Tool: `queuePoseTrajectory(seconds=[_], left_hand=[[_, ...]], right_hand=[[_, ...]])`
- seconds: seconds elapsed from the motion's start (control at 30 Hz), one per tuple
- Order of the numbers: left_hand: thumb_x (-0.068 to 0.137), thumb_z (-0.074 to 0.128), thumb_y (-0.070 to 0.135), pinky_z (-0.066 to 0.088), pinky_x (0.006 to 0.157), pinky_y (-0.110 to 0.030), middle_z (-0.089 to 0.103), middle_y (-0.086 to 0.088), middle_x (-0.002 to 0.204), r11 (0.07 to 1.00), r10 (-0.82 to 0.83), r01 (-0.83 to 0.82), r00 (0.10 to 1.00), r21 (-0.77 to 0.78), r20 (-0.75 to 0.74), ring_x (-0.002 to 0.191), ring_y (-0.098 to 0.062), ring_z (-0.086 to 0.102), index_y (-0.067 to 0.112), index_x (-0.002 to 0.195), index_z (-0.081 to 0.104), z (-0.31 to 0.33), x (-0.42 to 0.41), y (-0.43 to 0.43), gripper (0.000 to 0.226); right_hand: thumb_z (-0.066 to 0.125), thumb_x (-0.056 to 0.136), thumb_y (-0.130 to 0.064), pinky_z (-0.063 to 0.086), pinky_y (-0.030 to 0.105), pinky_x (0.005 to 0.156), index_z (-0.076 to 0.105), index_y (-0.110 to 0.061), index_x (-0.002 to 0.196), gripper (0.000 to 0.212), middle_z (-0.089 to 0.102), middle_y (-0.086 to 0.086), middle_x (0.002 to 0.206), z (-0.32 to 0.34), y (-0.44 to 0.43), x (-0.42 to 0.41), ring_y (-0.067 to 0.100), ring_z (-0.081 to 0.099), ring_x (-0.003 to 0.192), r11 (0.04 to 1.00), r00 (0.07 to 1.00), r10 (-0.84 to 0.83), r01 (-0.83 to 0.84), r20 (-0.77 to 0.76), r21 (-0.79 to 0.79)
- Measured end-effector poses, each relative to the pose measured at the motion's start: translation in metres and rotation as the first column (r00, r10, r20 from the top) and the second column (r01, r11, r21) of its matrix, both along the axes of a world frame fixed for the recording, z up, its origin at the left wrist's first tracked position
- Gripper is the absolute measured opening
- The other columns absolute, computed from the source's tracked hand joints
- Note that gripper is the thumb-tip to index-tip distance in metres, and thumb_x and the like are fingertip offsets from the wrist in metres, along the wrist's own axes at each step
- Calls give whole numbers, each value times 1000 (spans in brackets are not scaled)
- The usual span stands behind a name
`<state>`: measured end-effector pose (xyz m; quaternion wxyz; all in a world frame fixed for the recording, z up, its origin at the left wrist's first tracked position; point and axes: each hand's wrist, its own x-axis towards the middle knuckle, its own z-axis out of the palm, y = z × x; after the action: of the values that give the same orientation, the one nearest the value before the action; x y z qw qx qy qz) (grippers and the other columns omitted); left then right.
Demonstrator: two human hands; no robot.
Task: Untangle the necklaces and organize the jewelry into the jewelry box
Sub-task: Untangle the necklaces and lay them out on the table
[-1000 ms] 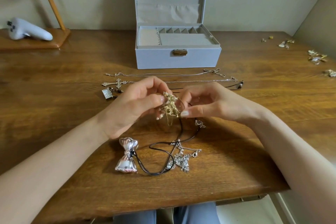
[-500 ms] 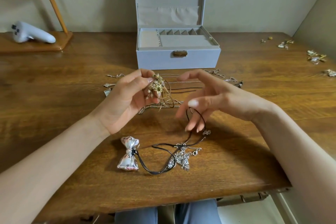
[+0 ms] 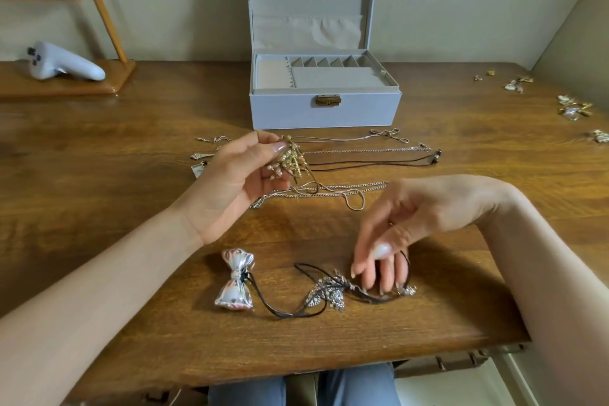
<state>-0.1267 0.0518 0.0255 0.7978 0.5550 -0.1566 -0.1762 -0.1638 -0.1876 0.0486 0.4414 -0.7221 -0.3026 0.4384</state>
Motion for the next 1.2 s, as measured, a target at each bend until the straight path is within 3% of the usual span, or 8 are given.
queuePoseTrajectory(seconds=[0.07, 0.17, 0.27, 0.37, 0.53, 0.67, 0.9, 1.2], left_hand=[[82, 63, 13, 52, 55, -19, 58, 7, 66, 1000, -2, 2, 1000, 16, 3, 59, -9, 59, 9, 86, 52, 1, -2, -1, 12], [80, 65, 15, 51, 53, -19, 59, 9, 62, 999, -10, 10, 1000, 44, -9, 57, -8, 59, 9, 83, 51, 3, -5, -2, 15], [82, 62, 20, 51, 53, -19, 59, 6, 61, 997, -24, 25, 1000, 68, -13, 56, -10, 59, 10, 82, 52, 3, -7, -4, 14], [75, 53, 20, 54, 55, -20, 63, 1, 66, 997, -50, 50, 999, 52, -8, 60, -12, 65, 7, 85, 53, 4, -10, -9, 17], [79, 53, 17, 55, 58, -20, 69, -7, 77, 984, -152, 154, 988, 83, -30, 68, -13, 67, 1, 94, 56, -1, -13, -15, 22], [78, 60, 14, 52, 56, -18, 68, -2, 73, 981, -185, 190, 975, 28, -121, 67, -10, 64, 5, 99, 55, -5, -8, -14, 24], [72, 59, -6, 52, 60, -19, 64, -4, 89, 974, -214, 218, 974, 54, -79, 75, -11, 64, 8, 110, 57, -4, -5, -9, 40], [89, 53, 4, 50, 54, -20, 63, -3, 79, 977, -161, 162, 987, 138, -15, 66, -14, 64, 9, 88, 54, -4, -6, -8, 6]], right_hand=[[54, 91, -14, 58, 37, 68, 64, -8, 116, 27, 68, 20, 106, 3, -4, 0, 32, 70, 85, 999, 998, 49, -49, -35, 3], [57, 90, -18, 55, 30, 52, 70, -13, 103, 20, 71, 18, 95, 8, -12, 2, 31, 70, 67, 984, 979, -178, 176, 98, 34], [66, 83, -25, 39, 19, 38, 72, -14, 87, 14, 70, 16, 76, 6, -12, 6, 20, 58, 43, 884, 837, -467, 434, 285, 174], [72, 75, -30, 36, 19, 42, 66, -11, 94, 27, 67, 5, 75, -3, 7, 10, 14, 52, 48, 784, 708, -619, 530, 341, 322], [69, 72, -27, 43, 28, 46, 57, -7, 96, 34, 66, 12, 78, -16, 32, 12, 23, 60, 57, 779, 721, -622, 533, 305, 330], [69, 77, -14, 43, 22, 44, 59, -6, 77, 13, 61, 5, 61, -13, 25, 13, 14, 55, 49, 687, 685, -702, 579, 195, 439], [55, 83, -12, 51, 25, 61, 54, -9, 75, 8, 68, 8, 77, -13, 23, 18, 19, 63, 68, 525, 685, -723, 631, -92, 571], [49, 89, -16, 47, 23, 58, 49, -11, 74, 15, 60, 5, 68, -9, 20, 16, 16, 56, 61, 520, 718, -679, 617, -152, 591]])
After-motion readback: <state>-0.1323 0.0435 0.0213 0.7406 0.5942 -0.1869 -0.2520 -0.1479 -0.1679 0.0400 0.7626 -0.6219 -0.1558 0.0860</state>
